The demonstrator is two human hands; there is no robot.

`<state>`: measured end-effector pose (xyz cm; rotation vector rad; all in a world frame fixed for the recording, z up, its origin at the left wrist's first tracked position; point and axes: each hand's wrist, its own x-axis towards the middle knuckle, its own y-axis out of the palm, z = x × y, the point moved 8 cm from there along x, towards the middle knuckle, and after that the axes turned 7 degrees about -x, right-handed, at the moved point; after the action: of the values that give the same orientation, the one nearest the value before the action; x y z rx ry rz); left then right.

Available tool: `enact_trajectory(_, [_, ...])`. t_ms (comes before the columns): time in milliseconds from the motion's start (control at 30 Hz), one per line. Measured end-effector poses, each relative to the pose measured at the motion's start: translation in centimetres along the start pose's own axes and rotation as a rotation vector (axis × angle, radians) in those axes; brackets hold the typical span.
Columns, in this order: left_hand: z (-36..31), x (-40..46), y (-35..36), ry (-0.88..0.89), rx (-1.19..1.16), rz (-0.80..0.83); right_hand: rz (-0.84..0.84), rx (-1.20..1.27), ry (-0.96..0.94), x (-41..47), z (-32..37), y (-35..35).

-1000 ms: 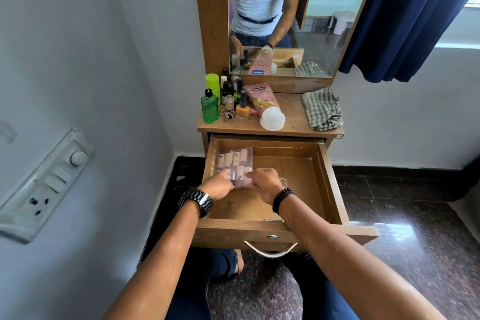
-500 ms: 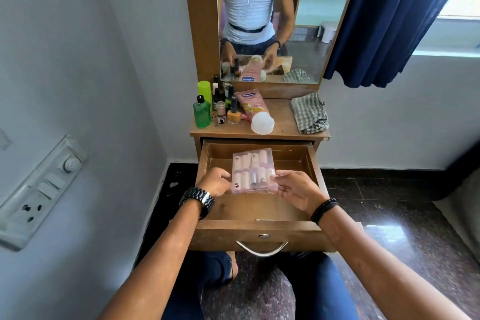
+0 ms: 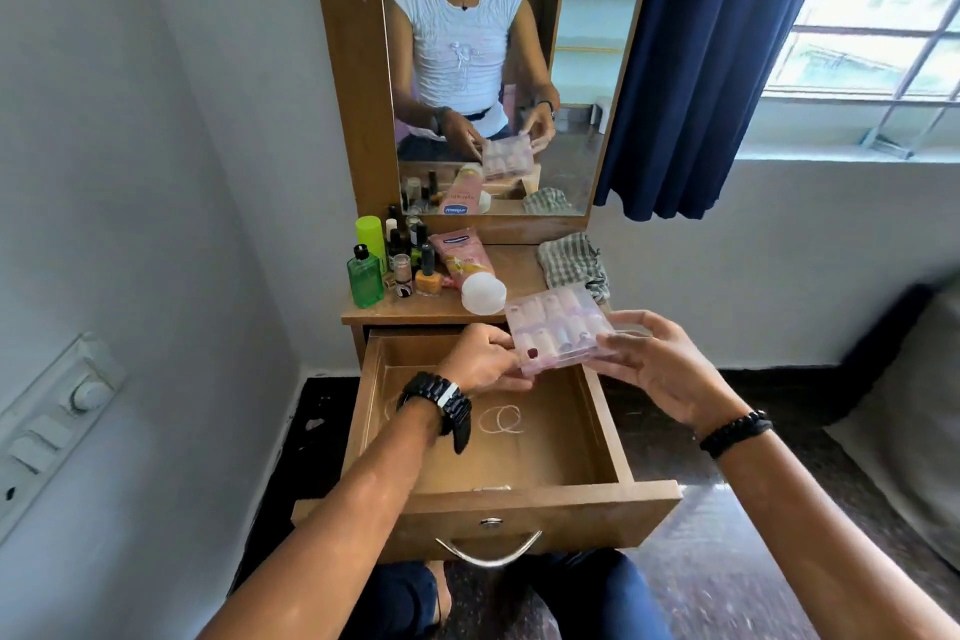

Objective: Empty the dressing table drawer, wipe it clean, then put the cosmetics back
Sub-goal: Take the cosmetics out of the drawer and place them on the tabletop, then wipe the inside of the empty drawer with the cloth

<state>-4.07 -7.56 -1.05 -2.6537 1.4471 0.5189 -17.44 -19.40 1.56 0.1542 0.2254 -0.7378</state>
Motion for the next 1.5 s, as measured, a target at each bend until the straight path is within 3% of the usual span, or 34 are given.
enact_trajectory(167, [-2.6, 2.9, 0.5, 0.131, -0.077, -0.097, -0.083, 0.085, -0.033, 3.2, 2.3, -0.8])
enact_trajectory(333, [-3.1, 5.4, -0.3, 0.213, 0.023, -0.233, -0.142, 0.125, 0.037, 7.8, 2.3, -0.2])
enact_trajectory(533, [-3.0, 7.3, 0.7, 0.218, 0.184, -0.216, -0.221, 0.036, 0.007, 11.6, 3.3, 1.0])
enact_trajectory(867, [-1.4, 10.4, 1.7, 0.216, 0.122, -0.242, -0.229, -0.13, 0.029, 17.4, 2.3, 1.8])
enact_trajectory(1200, [-0.5, 10.9, 1.7, 0.185, 0.195, -0.23, -0.327, -0.836, -0.076, 17.9, 2.8, 1.7])
enact_trajectory(1333, [-0.5, 10.9, 1.7, 0.19, 0.243, -0.24, -0.335, -0.869, -0.116, 17.3, 3.8, 1.1])
enact_trajectory(1500, [-0.9, 10.5, 2.3, 0.234, 0.332, -0.26, -0.508, -0.824, -0.177, 16.1, 4.8, -2.8])
